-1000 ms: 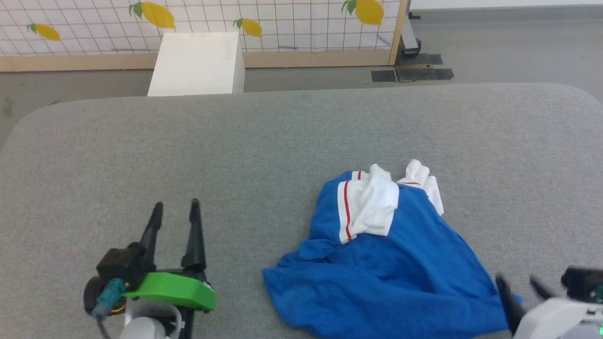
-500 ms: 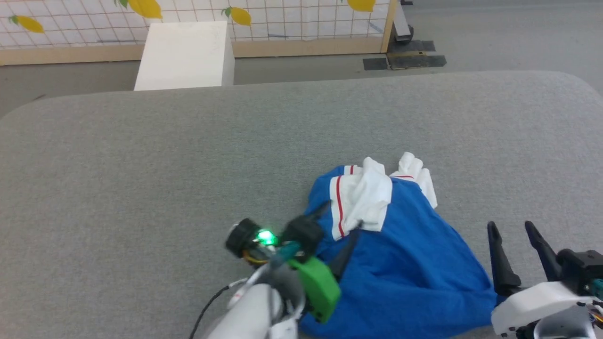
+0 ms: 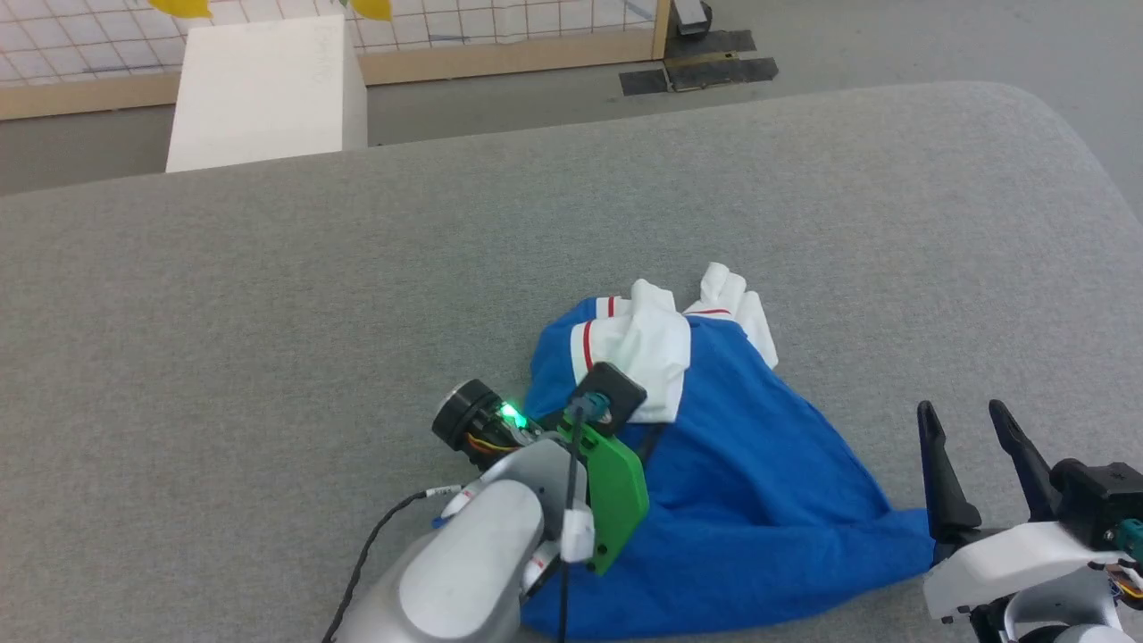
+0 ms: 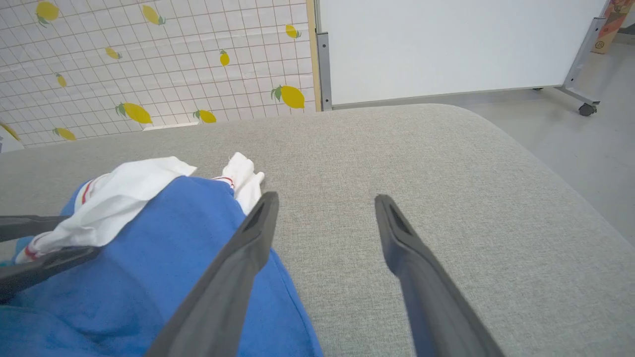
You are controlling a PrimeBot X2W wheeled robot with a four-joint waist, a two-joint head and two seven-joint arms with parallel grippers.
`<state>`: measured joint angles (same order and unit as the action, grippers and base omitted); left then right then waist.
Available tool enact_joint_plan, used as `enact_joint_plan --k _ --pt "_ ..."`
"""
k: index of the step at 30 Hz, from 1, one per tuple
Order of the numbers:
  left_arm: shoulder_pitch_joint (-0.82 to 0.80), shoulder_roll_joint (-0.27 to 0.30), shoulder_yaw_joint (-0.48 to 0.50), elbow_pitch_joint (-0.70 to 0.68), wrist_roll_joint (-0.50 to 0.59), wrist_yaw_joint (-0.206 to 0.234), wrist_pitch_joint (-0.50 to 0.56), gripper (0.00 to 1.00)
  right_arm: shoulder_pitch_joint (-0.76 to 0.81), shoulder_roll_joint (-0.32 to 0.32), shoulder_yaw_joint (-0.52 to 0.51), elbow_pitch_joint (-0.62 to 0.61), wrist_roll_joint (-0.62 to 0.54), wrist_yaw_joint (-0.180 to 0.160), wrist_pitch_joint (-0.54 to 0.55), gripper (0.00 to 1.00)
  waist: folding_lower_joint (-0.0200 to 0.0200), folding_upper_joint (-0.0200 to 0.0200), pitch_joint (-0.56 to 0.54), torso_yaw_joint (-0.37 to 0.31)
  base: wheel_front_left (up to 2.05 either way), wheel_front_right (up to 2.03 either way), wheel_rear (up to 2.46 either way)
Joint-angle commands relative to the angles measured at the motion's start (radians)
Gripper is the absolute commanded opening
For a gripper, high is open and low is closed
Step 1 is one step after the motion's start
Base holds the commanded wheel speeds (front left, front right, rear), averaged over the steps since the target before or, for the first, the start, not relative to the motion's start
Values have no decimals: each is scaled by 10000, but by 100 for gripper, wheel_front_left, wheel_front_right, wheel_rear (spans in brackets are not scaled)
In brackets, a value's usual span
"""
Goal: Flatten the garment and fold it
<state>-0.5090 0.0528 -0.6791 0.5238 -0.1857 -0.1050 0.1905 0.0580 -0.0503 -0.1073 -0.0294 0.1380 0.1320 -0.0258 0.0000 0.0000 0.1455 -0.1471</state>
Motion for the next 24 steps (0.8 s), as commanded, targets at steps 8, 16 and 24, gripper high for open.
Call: enact_joint_plan --k 8,16,24 --pt "-207 -8 935 -86 -1156 582 -919 0 -197 1 -107 -31 143 -13 -36 100 0 0 -79 256 0 0 0" --pt "914 477 3327 -1203 -2806 1531 -2754 0 -107 1 -177 -123 213 -13 87 100 0 0 -370 966 0 0 0" --pt "3362 1303 5256 -1812 -3955 2555 -3168 0 -27 1 -167 -186 279 -13 281 100 0 0 -569 1522 0 0 0"
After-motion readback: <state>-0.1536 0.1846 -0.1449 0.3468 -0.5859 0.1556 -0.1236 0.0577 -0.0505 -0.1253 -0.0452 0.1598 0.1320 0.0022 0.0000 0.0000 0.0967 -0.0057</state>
